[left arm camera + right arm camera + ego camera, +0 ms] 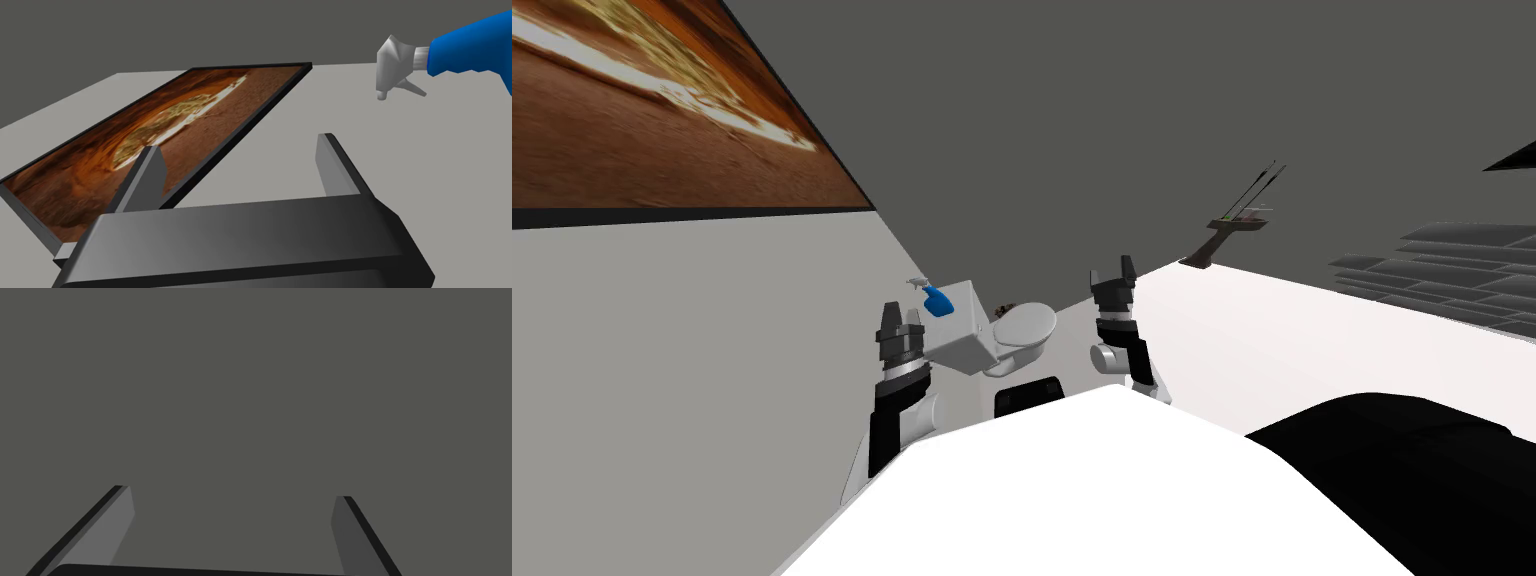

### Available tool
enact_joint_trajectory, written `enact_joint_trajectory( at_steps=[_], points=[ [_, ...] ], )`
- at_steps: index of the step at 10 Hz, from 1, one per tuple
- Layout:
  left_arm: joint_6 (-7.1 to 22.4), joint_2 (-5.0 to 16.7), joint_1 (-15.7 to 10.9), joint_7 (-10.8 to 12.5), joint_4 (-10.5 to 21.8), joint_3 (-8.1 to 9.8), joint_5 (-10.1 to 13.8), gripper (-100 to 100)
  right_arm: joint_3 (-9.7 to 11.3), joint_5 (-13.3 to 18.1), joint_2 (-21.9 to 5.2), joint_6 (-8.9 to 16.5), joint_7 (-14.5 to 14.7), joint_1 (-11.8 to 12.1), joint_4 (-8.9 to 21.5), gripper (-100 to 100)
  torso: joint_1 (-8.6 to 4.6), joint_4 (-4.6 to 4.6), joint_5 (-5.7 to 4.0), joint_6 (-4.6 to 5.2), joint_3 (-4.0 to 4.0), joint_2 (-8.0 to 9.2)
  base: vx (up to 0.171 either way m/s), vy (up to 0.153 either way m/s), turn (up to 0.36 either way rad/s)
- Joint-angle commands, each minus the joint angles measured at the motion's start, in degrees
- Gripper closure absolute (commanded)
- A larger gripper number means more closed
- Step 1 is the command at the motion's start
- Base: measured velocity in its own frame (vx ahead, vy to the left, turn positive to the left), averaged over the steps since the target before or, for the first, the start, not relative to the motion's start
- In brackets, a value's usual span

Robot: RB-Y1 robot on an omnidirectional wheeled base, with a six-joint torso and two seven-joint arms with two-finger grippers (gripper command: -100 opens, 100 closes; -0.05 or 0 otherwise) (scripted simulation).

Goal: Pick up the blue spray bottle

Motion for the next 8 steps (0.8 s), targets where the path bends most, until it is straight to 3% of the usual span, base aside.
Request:
enact_joint_trajectory(
  at_steps=[1, 4, 7, 8],
  points=[
    [1.62, 1.63, -1.51, -0.48, 1.52, -0.01, 0.80, -100, 0.00, 0.00, 0.00, 0.00, 0.00, 0.00, 0.00, 0, 0.00, 0.00, 0.00, 0.00, 0.00, 0.00, 0.026, -0.050, 0.008],
    [5.39, 4.75, -5.22, -1.59, 5.48, -0.14, 2.58, -100, 0.01, 0.00, 0.01, 0.00, 0.00, 0.00, 0.00, 0, -0.41, -0.03, -0.09, 0.01, -0.08, -0.12, 0.028, -0.121, 0.015],
    [10.85, 8.64, -10.84, -3.19, 10.86, -0.53, 4.97, -100, 0.01, 0.00, 0.01, 0.00, 0.00, 0.01, 0.00, 0, -0.52, -0.05, -0.12, 0.01, -0.14, -0.24, 0.052, -0.140, 0.023],
    [11.44, 8.64, -10.84, -3.19, 11.70, -0.53, 4.97, -100, 0.01, 0.00, 0.01, 0.00, 0.00, 0.01, 0.00, 0, -0.51, -0.06, -0.11, 0.01, -0.15, -0.25, 0.036, -0.081, 0.012]
  ],
)
